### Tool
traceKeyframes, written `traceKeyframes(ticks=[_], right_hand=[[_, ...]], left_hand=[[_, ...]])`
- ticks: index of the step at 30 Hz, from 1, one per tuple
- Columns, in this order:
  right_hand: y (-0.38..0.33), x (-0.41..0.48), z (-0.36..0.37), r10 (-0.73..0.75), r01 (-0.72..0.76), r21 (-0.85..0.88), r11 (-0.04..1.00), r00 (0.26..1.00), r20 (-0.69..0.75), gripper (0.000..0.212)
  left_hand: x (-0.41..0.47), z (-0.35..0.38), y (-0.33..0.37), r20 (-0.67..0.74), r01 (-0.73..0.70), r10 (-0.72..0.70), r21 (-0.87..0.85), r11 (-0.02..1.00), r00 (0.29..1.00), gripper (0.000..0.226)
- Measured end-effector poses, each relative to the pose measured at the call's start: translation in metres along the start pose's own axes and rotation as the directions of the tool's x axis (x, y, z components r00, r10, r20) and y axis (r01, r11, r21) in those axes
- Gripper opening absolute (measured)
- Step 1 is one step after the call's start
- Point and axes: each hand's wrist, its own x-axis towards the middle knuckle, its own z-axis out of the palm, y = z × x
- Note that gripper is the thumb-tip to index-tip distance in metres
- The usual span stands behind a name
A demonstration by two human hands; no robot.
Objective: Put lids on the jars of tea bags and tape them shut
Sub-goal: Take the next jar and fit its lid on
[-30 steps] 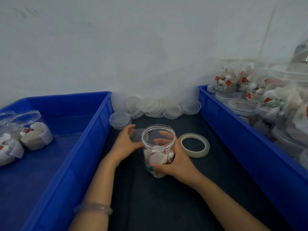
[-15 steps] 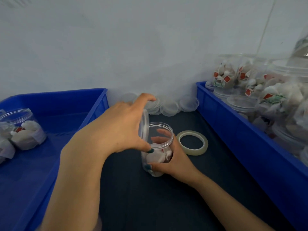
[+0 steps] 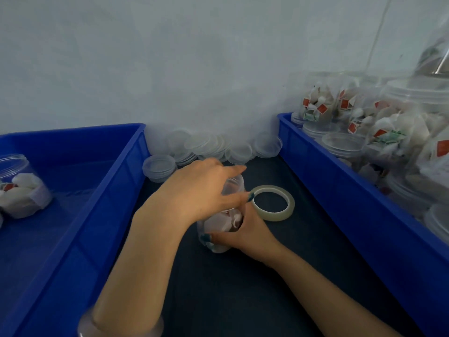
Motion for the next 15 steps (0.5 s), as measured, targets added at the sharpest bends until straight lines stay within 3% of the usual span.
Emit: traceKeyframes(ticks=[9,13,15], right_hand=[[0.001,-0.002,-0.002,-0.002,0.002,0.006,1.0,1.0,0.017,0.081],[0.001,-0.001,-0.002,0.02,-0.02,0.001,1.0,0.999,0.042,0.095],[0.001,-0.002,-0.002,0.028,-0.028,0.002,1.0,0.998,0.051,0.088]], left_hand=[[-0.001,0.016,0.032,-0.178,0.262,-0.225,0.226,0.938,0.958,0.064],[-0.002,0.018,0.045,-0.17,0.386,-0.35,0.281,0.879,0.921,0.065],[-0.002,0.016,0.046,-0.149,0.394,-0.366,0.257,0.883,0.919,0.067]])
